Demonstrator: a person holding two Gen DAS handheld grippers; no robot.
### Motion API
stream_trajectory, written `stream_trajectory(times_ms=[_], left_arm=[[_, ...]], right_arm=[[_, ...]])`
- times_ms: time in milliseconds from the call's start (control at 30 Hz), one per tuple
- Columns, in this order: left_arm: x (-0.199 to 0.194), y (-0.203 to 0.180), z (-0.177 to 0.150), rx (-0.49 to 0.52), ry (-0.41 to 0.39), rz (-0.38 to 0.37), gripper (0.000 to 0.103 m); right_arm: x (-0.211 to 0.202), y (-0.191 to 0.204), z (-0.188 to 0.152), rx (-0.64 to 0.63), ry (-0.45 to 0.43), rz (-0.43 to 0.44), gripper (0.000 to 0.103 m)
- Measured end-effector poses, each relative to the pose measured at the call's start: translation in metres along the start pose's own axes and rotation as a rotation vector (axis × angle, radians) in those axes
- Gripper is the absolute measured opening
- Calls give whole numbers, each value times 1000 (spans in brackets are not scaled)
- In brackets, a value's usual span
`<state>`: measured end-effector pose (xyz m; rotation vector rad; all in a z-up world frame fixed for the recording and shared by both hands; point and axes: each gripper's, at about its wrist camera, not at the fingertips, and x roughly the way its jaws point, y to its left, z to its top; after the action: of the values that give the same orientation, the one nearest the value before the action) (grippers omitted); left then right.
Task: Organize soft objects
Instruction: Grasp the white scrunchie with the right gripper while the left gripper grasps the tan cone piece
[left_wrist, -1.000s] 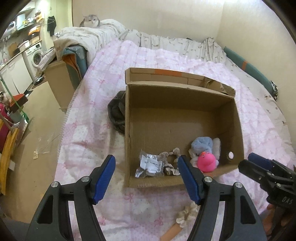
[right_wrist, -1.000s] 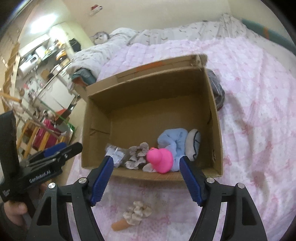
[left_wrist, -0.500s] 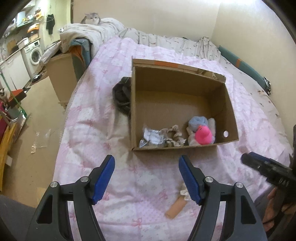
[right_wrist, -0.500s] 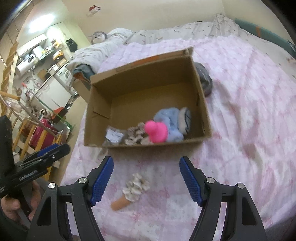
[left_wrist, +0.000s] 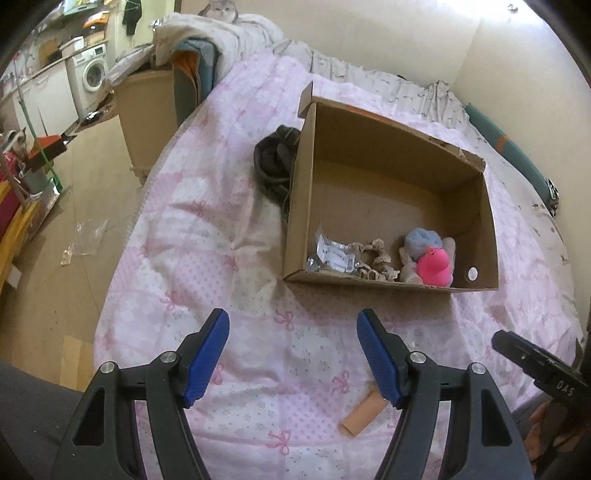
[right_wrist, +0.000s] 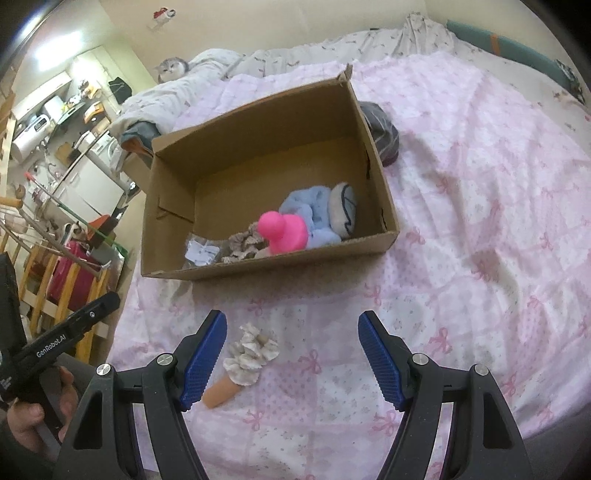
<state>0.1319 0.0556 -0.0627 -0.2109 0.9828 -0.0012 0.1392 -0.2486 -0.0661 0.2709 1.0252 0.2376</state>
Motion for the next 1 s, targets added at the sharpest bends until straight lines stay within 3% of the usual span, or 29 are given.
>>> stream_trajectory(times_ms=[233, 533, 567, 600, 633, 700, 800, 1000], left_arm=[[11, -6, -4, 19, 37, 14, 69], [15, -7, -5, 21, 70, 10, 69], [16, -6, -5, 16, 77, 8, 69], [16, -5, -5, 13, 82, 6, 69], [17, -5, -6, 9, 86, 4, 69], [19, -5, -7, 9, 97, 5, 69], [26, -10, -12, 43, 135, 26, 69], [51, -42, -36, 206, 280, -20, 69]], right_arm=[[50, 12, -8, 13, 209, 88, 78], [105, 46, -17, -15, 308, 65, 76], [110, 48, -19, -6, 318, 59, 71], [114, 49, -20, 0, 332, 60, 55], [118, 51, -22, -3, 348, 46, 46], [122, 54, -25, -27, 350, 12, 42], [120, 53, -27, -56, 348, -13, 24], [82, 42, -22, -48, 312, 18, 21]])
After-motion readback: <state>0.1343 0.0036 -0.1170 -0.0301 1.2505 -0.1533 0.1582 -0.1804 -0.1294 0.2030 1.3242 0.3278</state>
